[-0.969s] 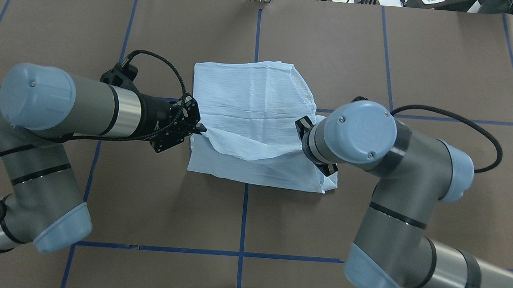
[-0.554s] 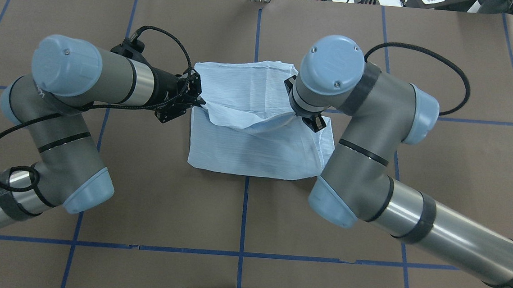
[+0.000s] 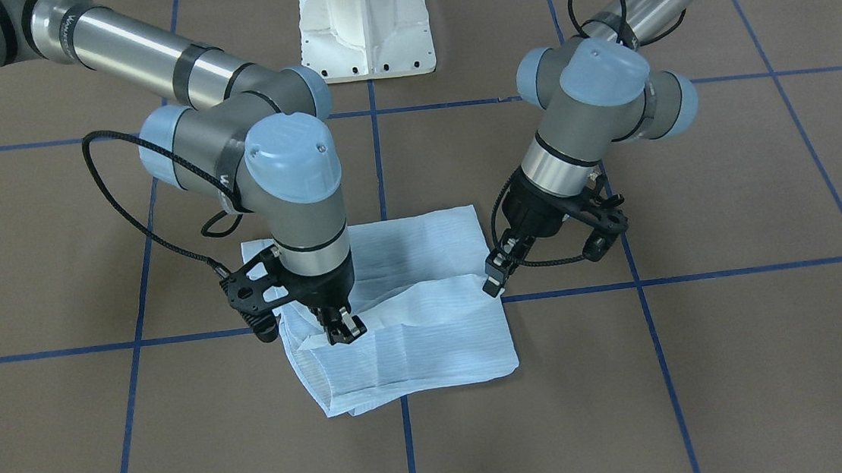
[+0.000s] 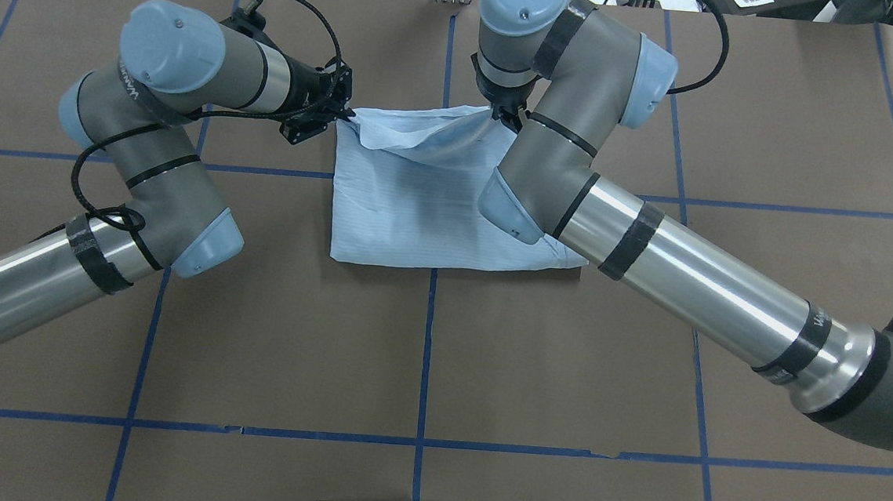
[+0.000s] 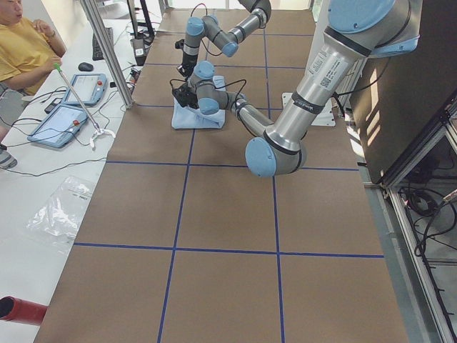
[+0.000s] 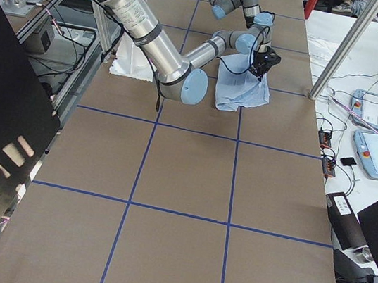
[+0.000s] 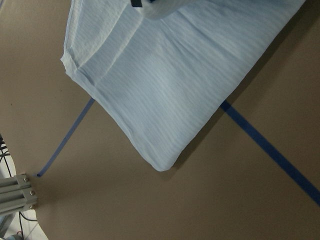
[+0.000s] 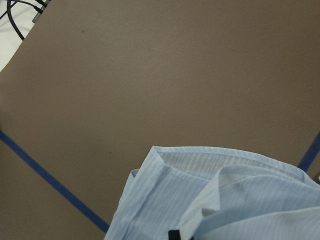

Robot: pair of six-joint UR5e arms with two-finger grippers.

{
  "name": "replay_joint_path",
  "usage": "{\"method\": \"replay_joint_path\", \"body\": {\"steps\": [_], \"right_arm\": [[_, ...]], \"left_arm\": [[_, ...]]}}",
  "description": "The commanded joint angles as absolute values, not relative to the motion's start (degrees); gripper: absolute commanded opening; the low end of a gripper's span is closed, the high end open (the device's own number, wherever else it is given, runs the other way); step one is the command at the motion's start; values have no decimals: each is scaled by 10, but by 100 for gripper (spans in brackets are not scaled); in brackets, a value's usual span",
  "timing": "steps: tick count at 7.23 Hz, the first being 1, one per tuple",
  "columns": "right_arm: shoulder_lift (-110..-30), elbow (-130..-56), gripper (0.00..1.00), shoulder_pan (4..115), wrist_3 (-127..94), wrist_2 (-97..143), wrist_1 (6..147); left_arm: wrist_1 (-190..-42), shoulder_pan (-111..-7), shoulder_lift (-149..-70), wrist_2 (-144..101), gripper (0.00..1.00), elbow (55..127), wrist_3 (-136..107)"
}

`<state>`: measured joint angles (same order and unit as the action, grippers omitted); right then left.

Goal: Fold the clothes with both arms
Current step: 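Lift the near edge with both grippers and fold it over toward the collar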

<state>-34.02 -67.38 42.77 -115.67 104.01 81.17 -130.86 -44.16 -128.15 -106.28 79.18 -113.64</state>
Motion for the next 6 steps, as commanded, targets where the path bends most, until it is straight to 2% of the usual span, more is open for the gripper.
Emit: {"method": "replay_joint_path", "body": {"steps": [1,2,3,5,6], "right_arm": [[-319,-602,0,432,-1144,1042,774],[-317,-579,0,432,-1137,1040,746],[-317,-559,0,432,-1136,1039,710],[-313,-537,0,432,-1131,1038,688],[-312,-535,21,435,-1131,1038,687]], "left_arm": [[-1331,-448,-1311,-1061,0,717,-1126],[-1348,-448,-1330,-1038,0,675,-1118],[-1352,-449,-1357,-1031,18,631,-1108],[-1358,-459,-1357,-1031,36,621,-1090],[-1359,-461,-1357,-1031,43,619,-1089]]}}
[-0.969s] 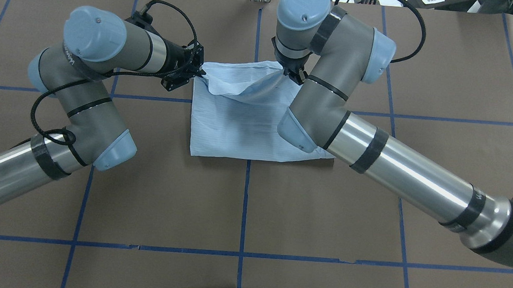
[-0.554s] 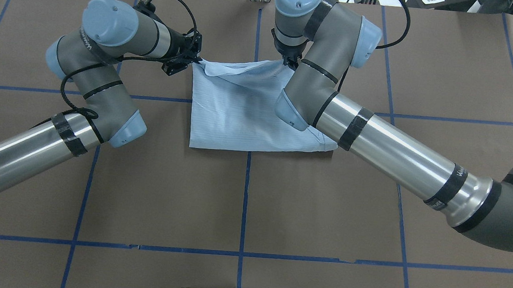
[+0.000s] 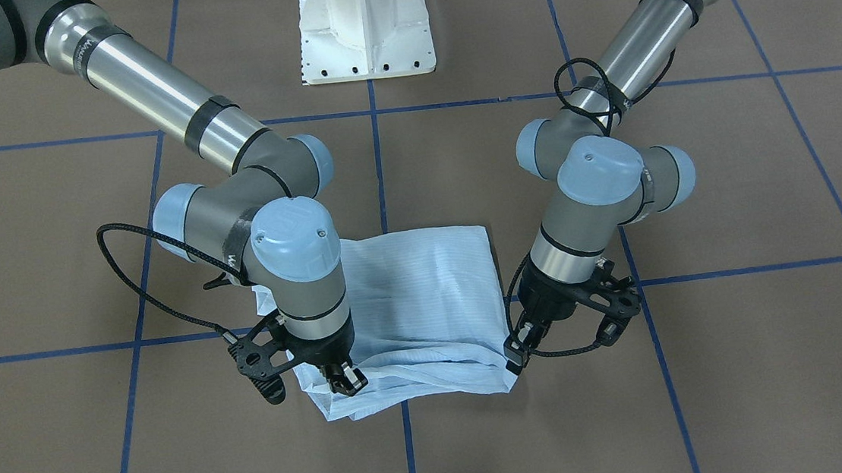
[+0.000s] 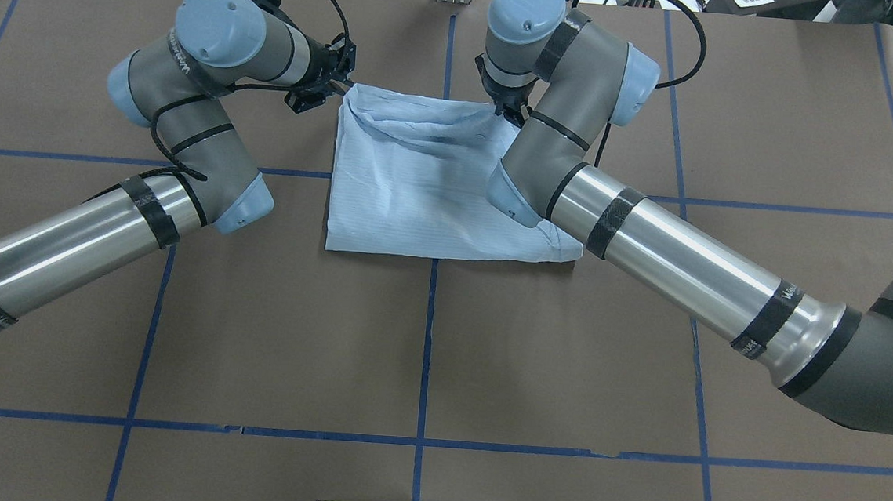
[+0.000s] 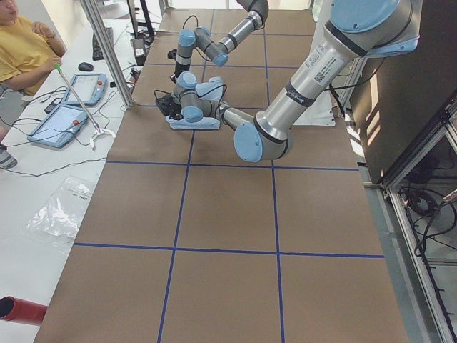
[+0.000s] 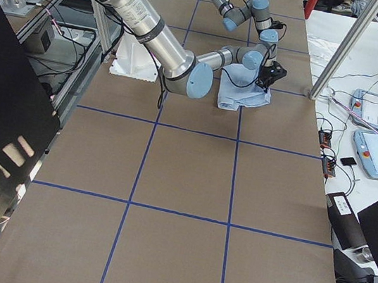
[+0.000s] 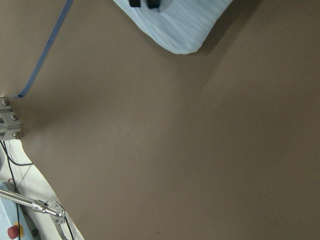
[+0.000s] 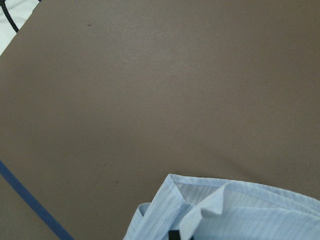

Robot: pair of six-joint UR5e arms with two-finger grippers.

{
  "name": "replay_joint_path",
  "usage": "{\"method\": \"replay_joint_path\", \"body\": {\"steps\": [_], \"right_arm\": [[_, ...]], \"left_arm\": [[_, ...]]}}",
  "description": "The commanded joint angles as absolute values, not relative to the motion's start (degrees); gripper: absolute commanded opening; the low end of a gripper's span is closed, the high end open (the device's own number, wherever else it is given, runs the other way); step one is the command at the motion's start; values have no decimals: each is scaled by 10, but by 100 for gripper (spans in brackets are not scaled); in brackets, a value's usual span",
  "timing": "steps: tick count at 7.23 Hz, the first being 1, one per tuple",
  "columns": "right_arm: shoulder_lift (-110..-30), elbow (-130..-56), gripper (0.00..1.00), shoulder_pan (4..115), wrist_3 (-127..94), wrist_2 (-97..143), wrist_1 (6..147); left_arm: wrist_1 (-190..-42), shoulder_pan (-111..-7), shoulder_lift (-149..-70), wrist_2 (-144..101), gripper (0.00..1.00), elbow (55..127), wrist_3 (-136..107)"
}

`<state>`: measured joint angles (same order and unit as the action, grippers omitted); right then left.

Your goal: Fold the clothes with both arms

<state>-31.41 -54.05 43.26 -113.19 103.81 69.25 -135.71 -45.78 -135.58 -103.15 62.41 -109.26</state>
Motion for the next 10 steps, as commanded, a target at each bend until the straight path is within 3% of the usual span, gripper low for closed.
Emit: {"method": "replay_joint_path", "body": {"steps": [1,3,4,5,6,7,9,10], "right_arm": [[-311,-530,53,445,-1115,1038,687],[-304,-529,62,475,-1080,1055,688],[-305,-532,62,482,-1061,1066,689],[-319,-557,80,483,-1021,1086,703],[-370,-629,99,483,-992,1100,719],[-441,-726,100,500,-916,1147,746],[-591,-897,100,554,-749,1210,772],[-648,-935,100,596,-648,1247,780]], "left_arm": [[-1366,-470,-1357,-1031,44,613,-1083],[-1366,-488,-1356,-1034,47,612,-1054],[-1366,-492,-1354,-1037,48,613,-1041],[-1361,-494,-1348,-1059,51,621,-998],[-1357,-498,-1322,-1087,53,654,-944],[-1357,-503,-1251,-1094,54,724,-850],[-1333,-526,-1182,-1116,54,820,-709],[-1305,-553,-1135,-1143,54,884,-640]]}}
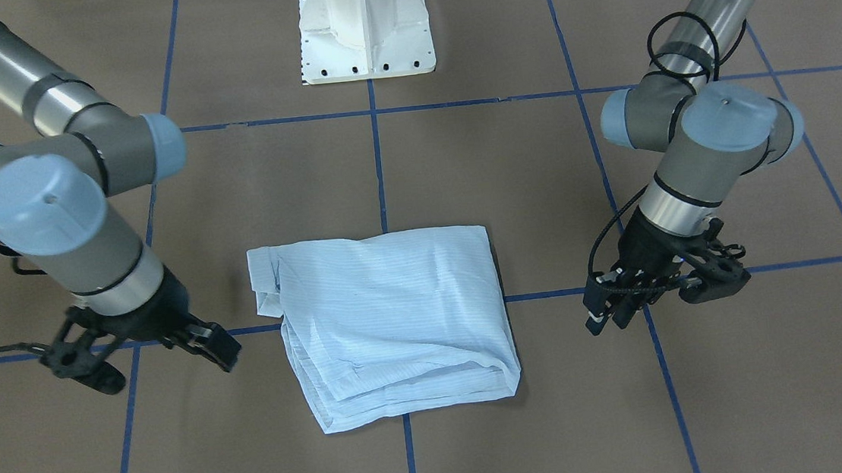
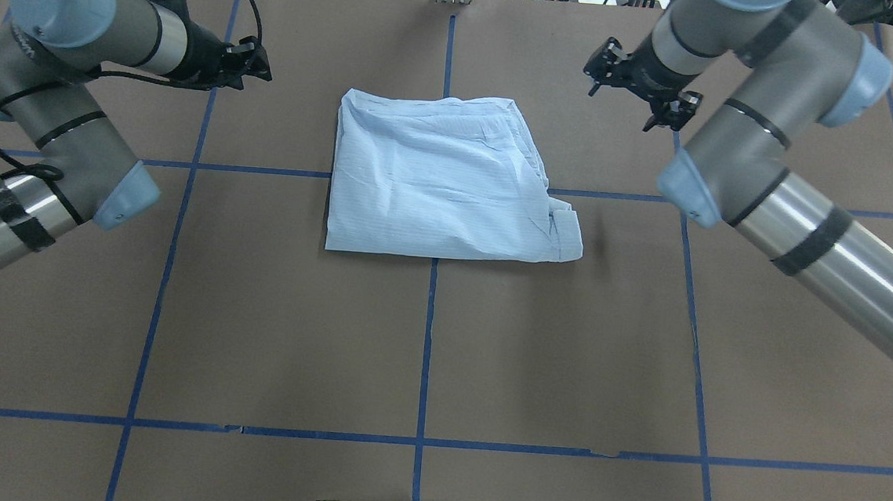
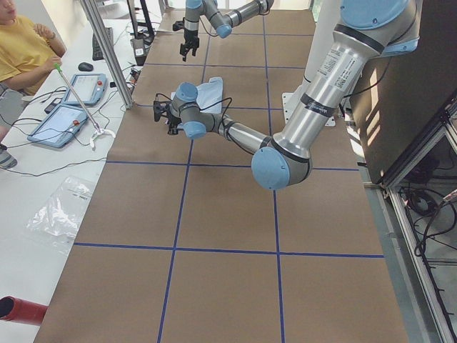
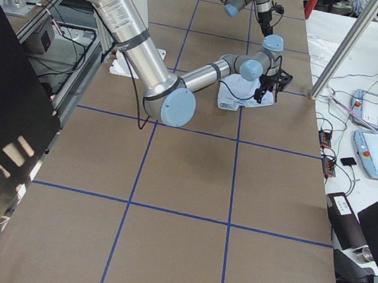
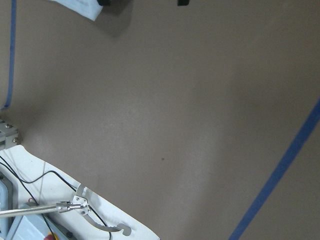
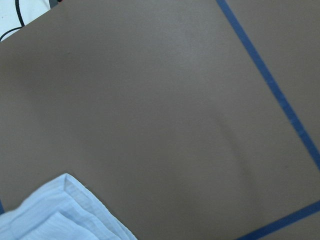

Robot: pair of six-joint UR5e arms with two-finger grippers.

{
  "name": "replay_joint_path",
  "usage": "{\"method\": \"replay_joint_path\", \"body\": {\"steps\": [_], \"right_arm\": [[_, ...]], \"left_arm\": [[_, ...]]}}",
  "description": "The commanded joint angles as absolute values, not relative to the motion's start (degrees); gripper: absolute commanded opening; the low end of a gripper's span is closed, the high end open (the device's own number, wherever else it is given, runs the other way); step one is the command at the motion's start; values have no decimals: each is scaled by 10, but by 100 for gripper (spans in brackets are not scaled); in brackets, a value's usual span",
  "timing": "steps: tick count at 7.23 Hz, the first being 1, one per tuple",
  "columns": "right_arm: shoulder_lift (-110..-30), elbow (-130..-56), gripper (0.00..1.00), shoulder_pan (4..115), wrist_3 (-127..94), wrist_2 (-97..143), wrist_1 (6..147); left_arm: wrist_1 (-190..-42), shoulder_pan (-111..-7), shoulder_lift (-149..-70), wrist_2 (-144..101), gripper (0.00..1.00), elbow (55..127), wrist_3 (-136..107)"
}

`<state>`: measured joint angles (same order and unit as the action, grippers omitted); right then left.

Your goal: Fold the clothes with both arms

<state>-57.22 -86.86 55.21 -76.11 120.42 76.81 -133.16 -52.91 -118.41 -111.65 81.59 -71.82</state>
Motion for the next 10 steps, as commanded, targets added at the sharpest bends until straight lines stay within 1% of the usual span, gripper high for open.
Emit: {"method": "replay_joint_path", "body": {"steps": [1,2,3,4,5,6,7,8,10], "right_arm": [[-693,-937,100,636,-535,1271,780],[-722,-928,100,675,-432,1274,784],[-745,-927,100,703,-343,1275,813],[-762,-922,100,747,-258,1282,842],[-778,-917,100,775,-171,1298,868],[-804,-922,100,798,-139,1316,868],[-830,-925,100,822,-132,1335,863],[-840,-942,100,854,-119,1352,867],[-860,-942,100,869,-90,1338,870]], "left_arm": [[-1242,-601,-1099,-1190,56,936,-534],[-1206,-626,-1060,-1201,58,969,-437],[-1193,-657,-1029,-1232,68,974,-353],[-1187,-701,-993,-1280,76,974,-260],[-1182,-729,-956,-1301,95,977,-197],[-1182,-736,-901,-1300,100,1004,-152],[-1182,-746,-874,-1303,100,1030,-141],[-1183,-774,-837,-1314,100,1041,-132],[-1182,-778,-821,-1317,100,1035,-73]]}}
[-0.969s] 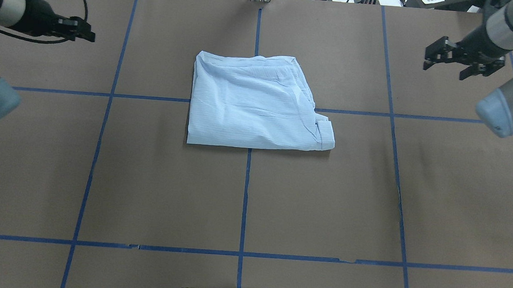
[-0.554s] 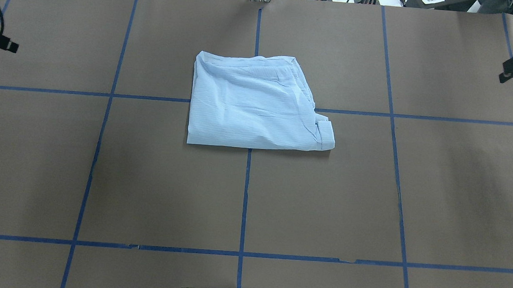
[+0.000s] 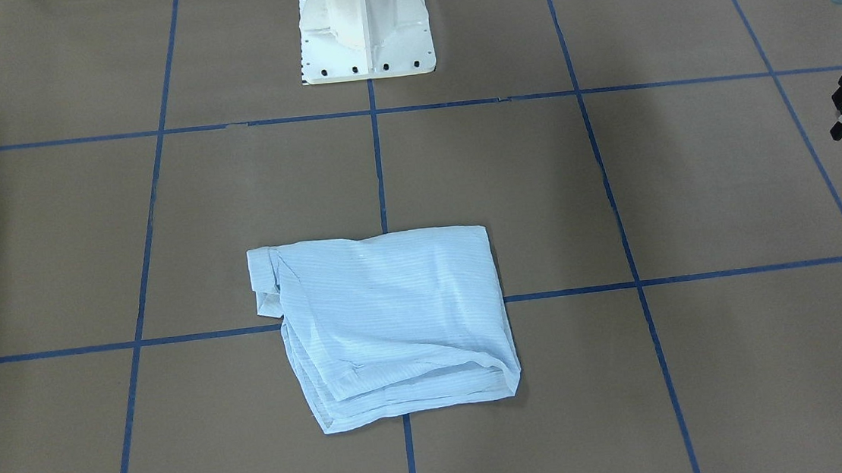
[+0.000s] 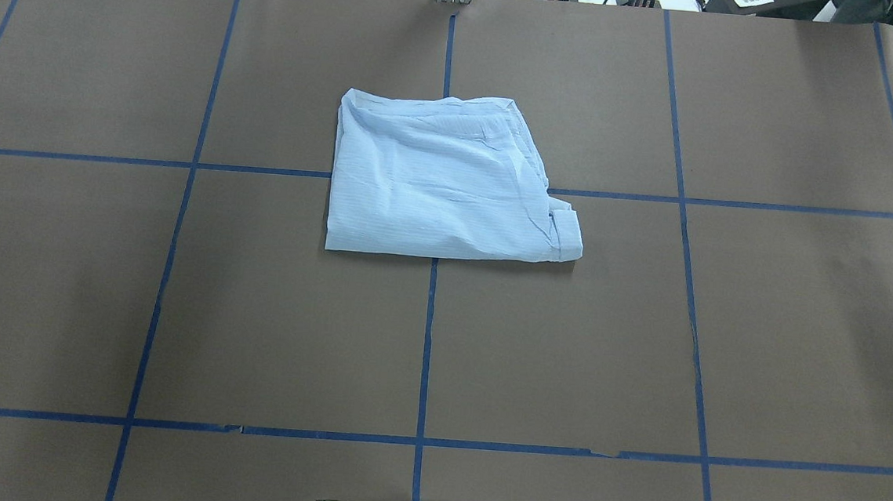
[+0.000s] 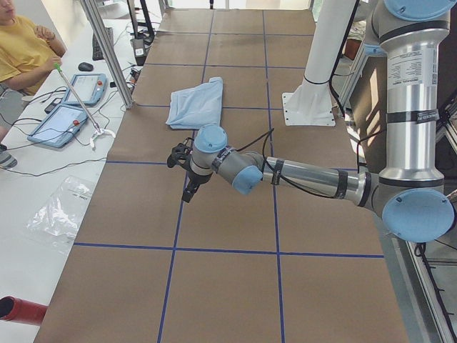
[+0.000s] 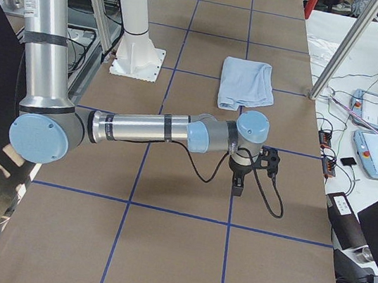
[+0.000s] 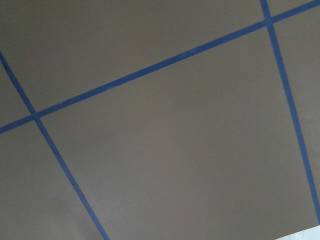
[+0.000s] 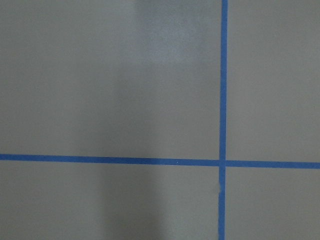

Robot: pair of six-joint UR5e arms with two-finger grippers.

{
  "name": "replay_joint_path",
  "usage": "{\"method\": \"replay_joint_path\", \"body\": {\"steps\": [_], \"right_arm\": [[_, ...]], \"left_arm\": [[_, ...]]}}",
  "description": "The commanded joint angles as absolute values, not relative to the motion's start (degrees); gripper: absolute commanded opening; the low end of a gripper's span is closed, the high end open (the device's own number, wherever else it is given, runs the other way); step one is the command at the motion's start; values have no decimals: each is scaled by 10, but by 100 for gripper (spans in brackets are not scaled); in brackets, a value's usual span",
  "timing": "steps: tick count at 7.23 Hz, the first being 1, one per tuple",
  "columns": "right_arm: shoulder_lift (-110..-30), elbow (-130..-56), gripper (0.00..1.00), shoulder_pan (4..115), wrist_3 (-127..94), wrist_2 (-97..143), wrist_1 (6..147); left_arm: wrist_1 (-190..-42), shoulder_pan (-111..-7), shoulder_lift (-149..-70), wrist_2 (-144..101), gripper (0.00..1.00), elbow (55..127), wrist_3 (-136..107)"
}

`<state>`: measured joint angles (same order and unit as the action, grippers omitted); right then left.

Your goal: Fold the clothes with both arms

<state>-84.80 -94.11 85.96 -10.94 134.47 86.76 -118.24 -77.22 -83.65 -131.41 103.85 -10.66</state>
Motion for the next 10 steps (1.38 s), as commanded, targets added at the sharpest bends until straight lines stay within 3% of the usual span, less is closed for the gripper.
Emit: {"method": "replay_joint_path", "body": {"steps": [1,2,10], "right_arm": [[-880,-940,100,851,-71,1319,886],[-891,-940,100,847,-23,1299,897],[-887,-925,100,835,-13,1354,898]], "left_arm": [[-1166,-785,-824,-1318,100,1035,-73],[-1109,-807,-833,-1314,100,1033,-68],[-1111,-813,-818,-1334,100,1034,-74]]}}
